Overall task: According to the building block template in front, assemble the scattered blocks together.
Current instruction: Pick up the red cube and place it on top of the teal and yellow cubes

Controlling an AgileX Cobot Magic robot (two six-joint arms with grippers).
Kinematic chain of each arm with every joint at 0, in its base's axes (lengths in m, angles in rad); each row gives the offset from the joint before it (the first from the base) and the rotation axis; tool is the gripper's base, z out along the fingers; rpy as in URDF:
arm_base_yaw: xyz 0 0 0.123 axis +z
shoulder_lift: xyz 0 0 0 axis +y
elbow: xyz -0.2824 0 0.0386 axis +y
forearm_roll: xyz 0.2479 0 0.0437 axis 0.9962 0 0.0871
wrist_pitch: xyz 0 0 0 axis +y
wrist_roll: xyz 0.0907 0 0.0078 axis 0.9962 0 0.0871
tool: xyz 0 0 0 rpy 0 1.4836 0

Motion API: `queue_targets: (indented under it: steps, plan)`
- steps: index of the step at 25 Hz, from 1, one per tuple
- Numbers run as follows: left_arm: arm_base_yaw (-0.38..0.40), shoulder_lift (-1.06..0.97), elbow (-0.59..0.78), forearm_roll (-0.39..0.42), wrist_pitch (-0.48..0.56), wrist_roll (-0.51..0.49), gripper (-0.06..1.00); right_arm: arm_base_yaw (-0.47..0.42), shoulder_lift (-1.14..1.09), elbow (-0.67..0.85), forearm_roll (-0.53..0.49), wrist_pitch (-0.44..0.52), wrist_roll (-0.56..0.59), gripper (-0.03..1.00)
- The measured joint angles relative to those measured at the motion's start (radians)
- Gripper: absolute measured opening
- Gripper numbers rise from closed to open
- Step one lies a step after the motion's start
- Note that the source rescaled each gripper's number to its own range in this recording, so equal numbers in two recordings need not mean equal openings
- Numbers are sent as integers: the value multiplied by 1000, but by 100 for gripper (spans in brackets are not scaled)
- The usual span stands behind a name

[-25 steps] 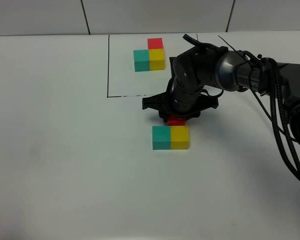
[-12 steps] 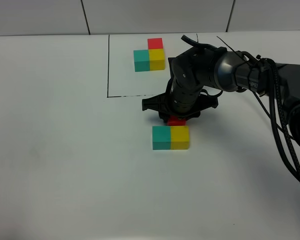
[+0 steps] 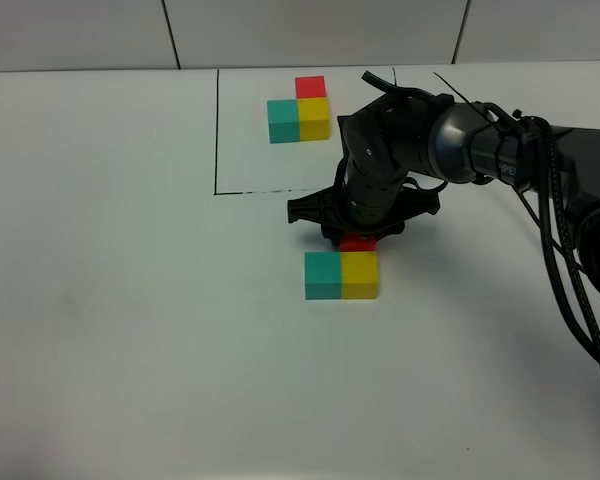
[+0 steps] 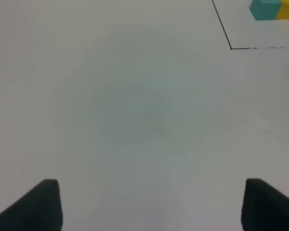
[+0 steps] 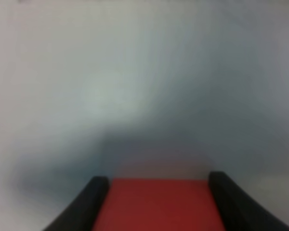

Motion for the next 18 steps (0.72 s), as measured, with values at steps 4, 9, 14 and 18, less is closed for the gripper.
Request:
queue_targets:
  steps: [4,9,14,18]
  plan:
    - [0,0,0,0,0,0,80,0,0,0,-1,0,2,2]
    - [0,0,0,0,0,0,80,1,0,0,1,1,2,2]
    - [0,0,0,0,0,0,80,1,0,0,1,8,5,2]
    - [0,0,0,0,0,0,80,6,0,0,1,11,10,2]
